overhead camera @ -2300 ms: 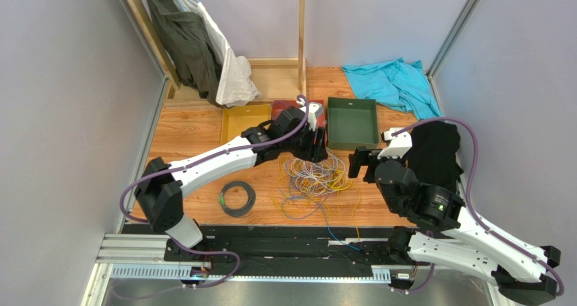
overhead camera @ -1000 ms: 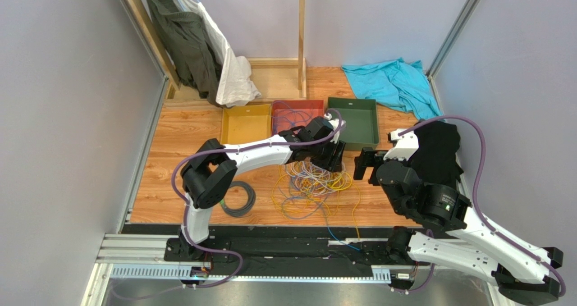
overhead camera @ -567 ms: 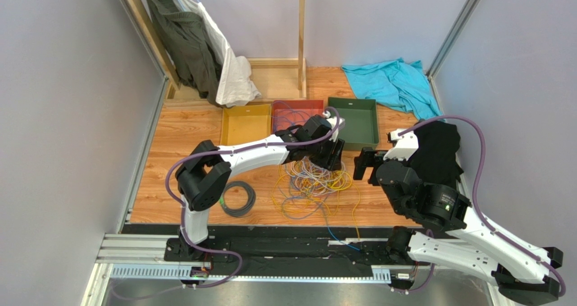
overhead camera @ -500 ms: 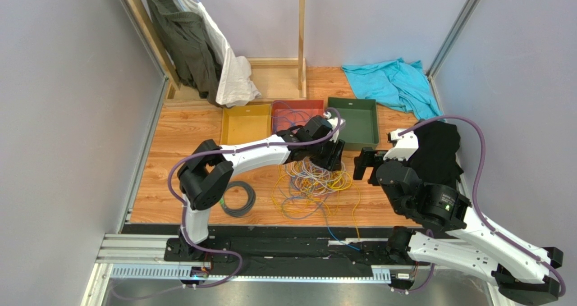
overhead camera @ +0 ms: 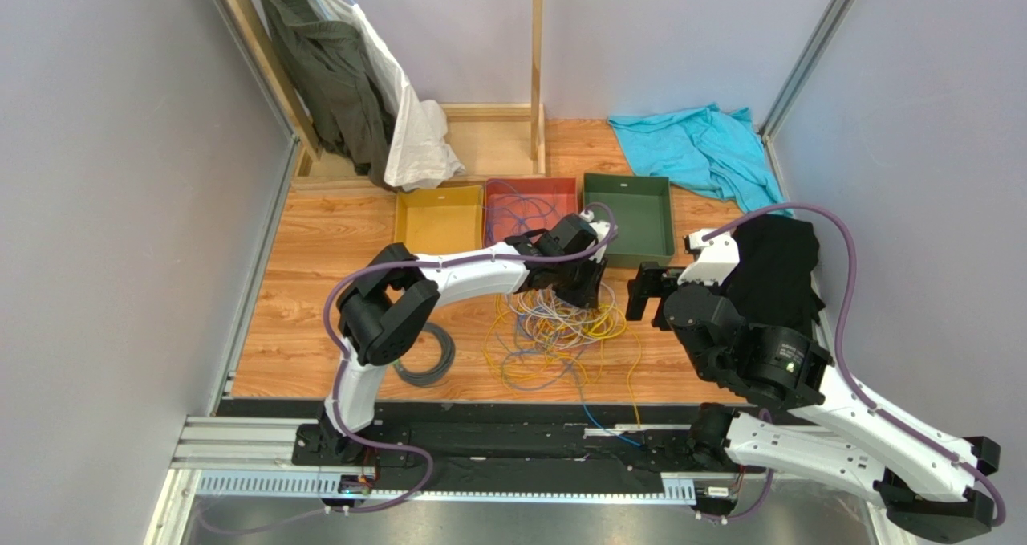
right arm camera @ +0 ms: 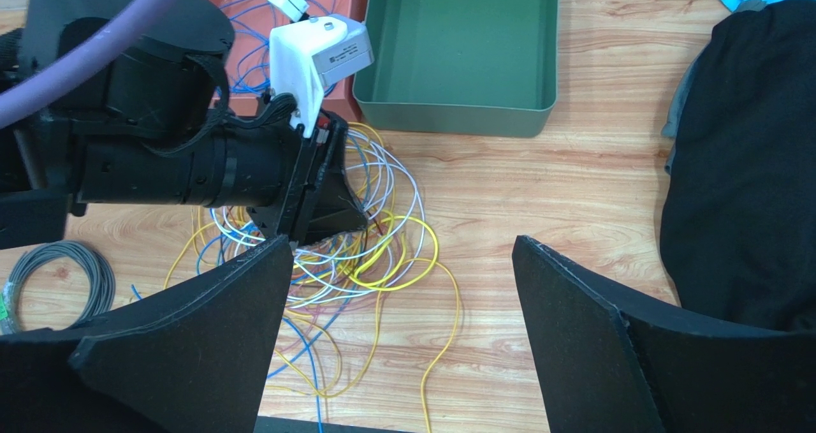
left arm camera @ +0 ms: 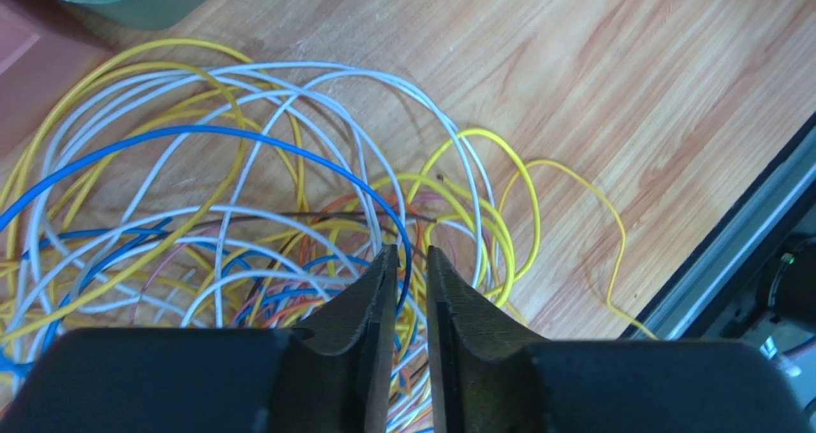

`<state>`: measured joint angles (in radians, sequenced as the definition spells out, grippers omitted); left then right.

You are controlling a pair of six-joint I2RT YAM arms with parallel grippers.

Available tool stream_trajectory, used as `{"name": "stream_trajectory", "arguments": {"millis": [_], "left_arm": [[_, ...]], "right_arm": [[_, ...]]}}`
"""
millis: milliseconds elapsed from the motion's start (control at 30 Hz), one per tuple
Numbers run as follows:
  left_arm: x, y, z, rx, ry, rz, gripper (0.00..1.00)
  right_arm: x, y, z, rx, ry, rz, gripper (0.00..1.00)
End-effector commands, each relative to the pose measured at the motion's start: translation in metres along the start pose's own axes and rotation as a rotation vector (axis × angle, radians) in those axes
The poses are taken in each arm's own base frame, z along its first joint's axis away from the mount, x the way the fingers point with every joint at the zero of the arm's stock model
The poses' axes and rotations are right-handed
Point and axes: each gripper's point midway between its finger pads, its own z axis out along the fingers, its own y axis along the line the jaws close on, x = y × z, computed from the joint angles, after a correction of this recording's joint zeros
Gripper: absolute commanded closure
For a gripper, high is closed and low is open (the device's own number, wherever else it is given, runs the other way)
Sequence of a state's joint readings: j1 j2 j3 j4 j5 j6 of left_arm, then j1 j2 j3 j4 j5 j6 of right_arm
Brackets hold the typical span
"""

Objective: Untangle the cables

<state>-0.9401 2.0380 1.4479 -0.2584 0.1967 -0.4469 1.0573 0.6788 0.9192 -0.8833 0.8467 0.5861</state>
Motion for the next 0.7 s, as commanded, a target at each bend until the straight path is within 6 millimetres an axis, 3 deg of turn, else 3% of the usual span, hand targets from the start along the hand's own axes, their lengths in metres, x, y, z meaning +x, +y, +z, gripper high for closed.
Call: {"name": "stream_trajectory", "arguments": {"millis": [0,33,67,133,167,233,267,333,367,400,433,467,500,567,600,667], "left_arm": [[-0.026,-0.016,-0.040,0.029,-0.093,0.043,0.83],[-0.022,-0.015,-0.045,0.024,-0.092,0.039,0.88],[-0.032,-0.024,-0.065,0.042,-0.134,0.045,0.96],[-0.031,-0.029,-0.088,0.056,-0.163,0.041,1.00],[-0.043,-0.041,-0.120,0.084,-0.230,0.049,1.00],[-0.045,-0.048,-0.154,0.094,-0.272,0.054,1.00],[-0.056,-0.060,-0.193,0.122,-0.350,0.065,1.00],[-0.063,-0.067,-0.234,0.123,-0.419,0.068,1.00],[-0.070,-0.076,-0.269,0.141,-0.490,0.073,1.00],[-0.074,-0.080,-0.288,0.146,-0.525,0.077,1.00],[-0.081,-0.087,-0.320,0.156,-0.579,0.084,1.00],[-0.085,-0.091,-0.335,0.157,-0.605,0.095,1.00],[-0.098,-0.099,-0.363,0.164,-0.668,0.101,1.00],[-0.104,-0.102,-0.388,0.150,-0.701,0.111,1.00],[-0.119,-0.109,-0.419,0.154,-0.777,0.122,1.00],[-0.131,-0.110,-0.433,0.115,-0.803,0.147,1.00]], "right_arm": [[-0.008,0.005,0.000,-0.010,-0.022,0.031,0.10],[-0.010,0.006,0.000,-0.011,-0.024,0.033,0.10],[-0.011,0.006,-0.001,-0.012,-0.029,0.037,0.10],[-0.012,0.003,-0.001,-0.005,-0.034,0.039,0.10],[-0.012,0.002,-0.002,-0.004,-0.038,0.044,0.10],[-0.010,0.002,-0.001,-0.003,-0.037,0.049,0.10],[-0.006,0.002,0.000,-0.007,-0.031,0.047,0.10],[-0.003,0.004,0.001,-0.012,-0.026,0.055,0.10],[0.001,0.007,0.003,-0.022,-0.015,0.058,0.10],[0.004,0.009,0.004,-0.028,-0.010,0.058,0.10],[0.004,0.012,0.005,-0.037,-0.010,0.066,0.10],[0.009,0.016,0.006,-0.053,0.009,0.058,0.11],[0.010,0.020,0.007,-0.066,0.015,0.056,0.11],[0.013,0.027,0.009,-0.085,0.031,0.045,0.11],[0.013,0.029,0.010,-0.087,0.036,0.043,0.11],[0.014,0.032,0.011,-0.087,0.043,0.040,0.11]]}}
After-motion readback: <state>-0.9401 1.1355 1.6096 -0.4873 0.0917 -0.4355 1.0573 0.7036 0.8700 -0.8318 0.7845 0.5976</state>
